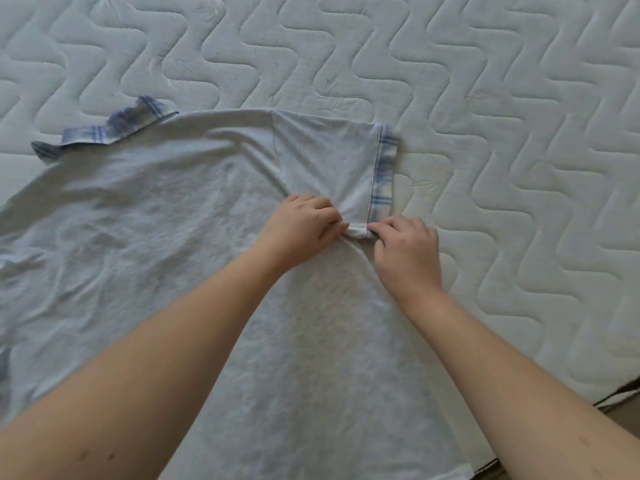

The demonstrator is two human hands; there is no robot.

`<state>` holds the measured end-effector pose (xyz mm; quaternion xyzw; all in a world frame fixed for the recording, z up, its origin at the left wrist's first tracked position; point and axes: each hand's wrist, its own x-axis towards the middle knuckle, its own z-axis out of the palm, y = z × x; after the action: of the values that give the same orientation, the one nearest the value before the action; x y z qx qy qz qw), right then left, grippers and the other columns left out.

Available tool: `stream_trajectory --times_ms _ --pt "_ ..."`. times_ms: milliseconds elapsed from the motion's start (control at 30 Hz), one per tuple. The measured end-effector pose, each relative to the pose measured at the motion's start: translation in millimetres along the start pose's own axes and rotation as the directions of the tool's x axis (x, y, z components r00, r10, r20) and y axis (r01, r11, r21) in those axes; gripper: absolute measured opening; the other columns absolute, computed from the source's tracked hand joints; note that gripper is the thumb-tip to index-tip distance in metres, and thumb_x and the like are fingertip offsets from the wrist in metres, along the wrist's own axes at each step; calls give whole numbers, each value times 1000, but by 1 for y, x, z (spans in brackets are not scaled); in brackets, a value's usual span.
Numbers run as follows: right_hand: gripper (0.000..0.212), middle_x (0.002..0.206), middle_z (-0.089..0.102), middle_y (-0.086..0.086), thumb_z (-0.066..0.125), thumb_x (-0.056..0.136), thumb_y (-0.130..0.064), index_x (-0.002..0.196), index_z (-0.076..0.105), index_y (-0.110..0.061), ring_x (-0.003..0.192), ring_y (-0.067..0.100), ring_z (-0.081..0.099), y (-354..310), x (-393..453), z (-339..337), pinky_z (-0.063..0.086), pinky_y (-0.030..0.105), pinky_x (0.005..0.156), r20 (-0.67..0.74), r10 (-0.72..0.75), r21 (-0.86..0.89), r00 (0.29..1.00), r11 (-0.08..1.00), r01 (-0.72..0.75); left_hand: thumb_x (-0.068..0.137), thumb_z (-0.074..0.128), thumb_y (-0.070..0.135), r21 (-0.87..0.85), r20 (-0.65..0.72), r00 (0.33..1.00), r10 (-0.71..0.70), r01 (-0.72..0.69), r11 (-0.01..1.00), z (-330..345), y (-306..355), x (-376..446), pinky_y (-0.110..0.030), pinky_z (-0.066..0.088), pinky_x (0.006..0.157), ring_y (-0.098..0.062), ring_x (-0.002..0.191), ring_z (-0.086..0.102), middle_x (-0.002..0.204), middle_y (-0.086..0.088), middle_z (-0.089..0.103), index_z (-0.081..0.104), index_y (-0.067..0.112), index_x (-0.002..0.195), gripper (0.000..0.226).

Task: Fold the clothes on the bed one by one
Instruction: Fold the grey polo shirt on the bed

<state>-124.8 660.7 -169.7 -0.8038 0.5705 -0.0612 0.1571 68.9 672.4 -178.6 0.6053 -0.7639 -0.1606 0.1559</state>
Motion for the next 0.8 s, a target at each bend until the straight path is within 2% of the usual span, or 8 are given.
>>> stream_trajectory --times_ms 100,233,300,367,467,567,667,800 --pt "32 104 68 4 51 84 -13 108 72 -15 97 30 57 -9 13 -6 35 37 84 -108 55 102 993 994 -44 96 56 21 -65 -153 981 -119 110 992 -4 -4 8 -39 47 75 -30 79 64 84 -7 69 72 8 93 20" --pt "42 134 58 8 50 91 -8 132 59 -9 124 27 50 -25 40 -8 34 38 105 -74 6 177 997 984 8 96 53 20 -57 -307 881 -361 362 931 -7 -24 17 -41 39 97 -30 106 60 111 -8 67 68 11 112 24" --pt "49 147 47 9 47 94 -9 142 48 -9 138 25 39 -37 57 -6 26 39 115 -32 -25 172 999 985 30 98 49 26 -13 -277 858 -433 447 895 -7 -37 26 -40 29 111 -28 127 49 133 -9 58 58 12 130 36" --pt "56 158 31 6 43 96 -13 151 34 -13 147 21 24 -50 77 2 15 36 120 21 -38 138 999 990 35 100 41 35 64 -176 861 -478 494 867 -7 -54 39 -39 12 119 -24 145 27 154 -6 37 39 16 148 51" --pt "59 164 11 1 36 100 -20 155 18 -19 151 16 7 -71 104 24 2 30 120 53 -78 66 996 995 74 101 29 47 169 -24 860 -510 506 846 -6 -87 56 -38 -3 121 -16 152 2 165 0 9 14 25 157 62" --pt "59 165 0 -2 30 103 -33 157 9 -24 151 12 -2 -81 122 50 -5 31 120 106 -103 -27 989 994 106 99 22 55 217 63 875 -481 458 862 -5 -114 64 -38 -6 121 -14 151 -5 165 4 -2 7 36 156 62" --pt "62 165 -4 -2 25 101 -46 157 5 -28 151 12 -5 -67 130 68 -8 36 120 168 -122 -142 978 979 146 96 18 61 251 38 908 -417 395 884 2 -127 60 -40 -4 121 -17 152 -4 165 3 -3 6 41 155 63" --pt "71 165 1 3 27 94 -59 156 11 -30 151 18 -1 -43 130 68 -3 41 121 104 -60 -202 993 976 81 93 22 64 279 -28 925 -379 371 886 10 -129 57 -46 1 121 -23 152 0 165 -1 0 7 43 154 66"
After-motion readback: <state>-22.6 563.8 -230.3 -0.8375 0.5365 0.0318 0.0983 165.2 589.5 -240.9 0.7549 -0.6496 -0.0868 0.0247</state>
